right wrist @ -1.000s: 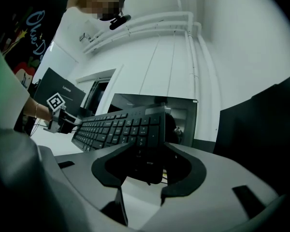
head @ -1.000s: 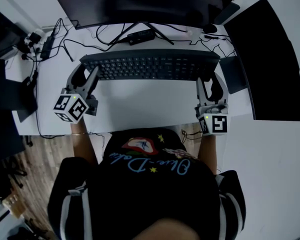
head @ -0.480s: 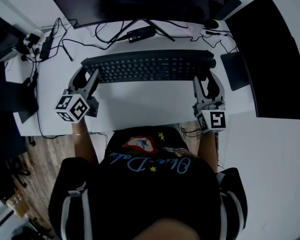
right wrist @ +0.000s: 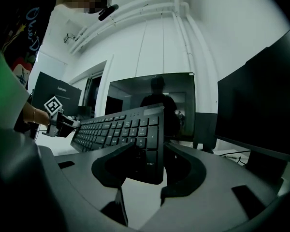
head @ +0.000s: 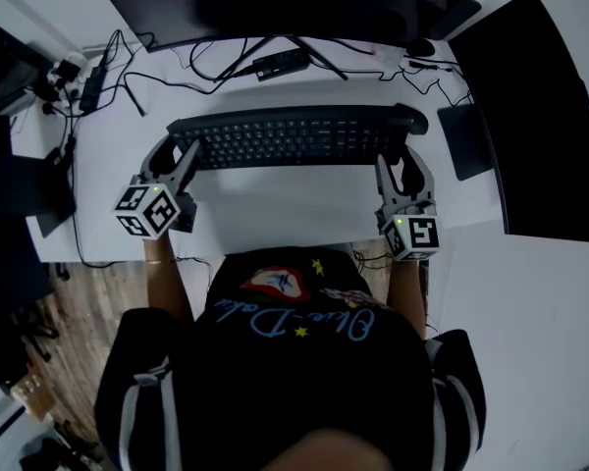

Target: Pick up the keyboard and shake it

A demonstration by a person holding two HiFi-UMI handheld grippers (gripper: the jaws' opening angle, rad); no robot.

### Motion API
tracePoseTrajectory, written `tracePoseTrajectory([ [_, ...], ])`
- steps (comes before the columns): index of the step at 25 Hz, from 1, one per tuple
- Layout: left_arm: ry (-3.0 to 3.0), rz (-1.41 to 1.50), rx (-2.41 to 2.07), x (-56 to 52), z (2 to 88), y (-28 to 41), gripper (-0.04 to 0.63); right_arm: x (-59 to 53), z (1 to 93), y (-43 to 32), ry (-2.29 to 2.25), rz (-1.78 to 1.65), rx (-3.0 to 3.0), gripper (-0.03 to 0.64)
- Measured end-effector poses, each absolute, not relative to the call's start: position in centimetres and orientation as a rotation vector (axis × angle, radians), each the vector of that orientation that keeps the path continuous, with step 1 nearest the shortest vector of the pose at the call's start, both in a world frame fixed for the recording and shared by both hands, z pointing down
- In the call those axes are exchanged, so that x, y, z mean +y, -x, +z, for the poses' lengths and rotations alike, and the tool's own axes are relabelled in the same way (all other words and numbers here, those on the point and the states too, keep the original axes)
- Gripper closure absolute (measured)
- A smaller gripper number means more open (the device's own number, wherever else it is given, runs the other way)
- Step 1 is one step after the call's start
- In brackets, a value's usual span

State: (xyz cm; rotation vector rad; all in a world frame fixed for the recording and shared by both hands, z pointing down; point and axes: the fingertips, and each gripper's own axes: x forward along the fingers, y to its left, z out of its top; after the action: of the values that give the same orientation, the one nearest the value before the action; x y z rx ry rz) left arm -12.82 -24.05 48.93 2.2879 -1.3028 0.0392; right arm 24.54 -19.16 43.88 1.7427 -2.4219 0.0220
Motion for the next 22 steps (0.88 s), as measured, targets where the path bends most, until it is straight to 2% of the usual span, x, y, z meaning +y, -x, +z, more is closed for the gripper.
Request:
tracePoseTrajectory([
  [22,-2.148,0.235,-1.258,-23.7,54.9,12.1,0.353,-19.2,51.6,-25.6,-1.683,0.375,-2.341,0.442],
])
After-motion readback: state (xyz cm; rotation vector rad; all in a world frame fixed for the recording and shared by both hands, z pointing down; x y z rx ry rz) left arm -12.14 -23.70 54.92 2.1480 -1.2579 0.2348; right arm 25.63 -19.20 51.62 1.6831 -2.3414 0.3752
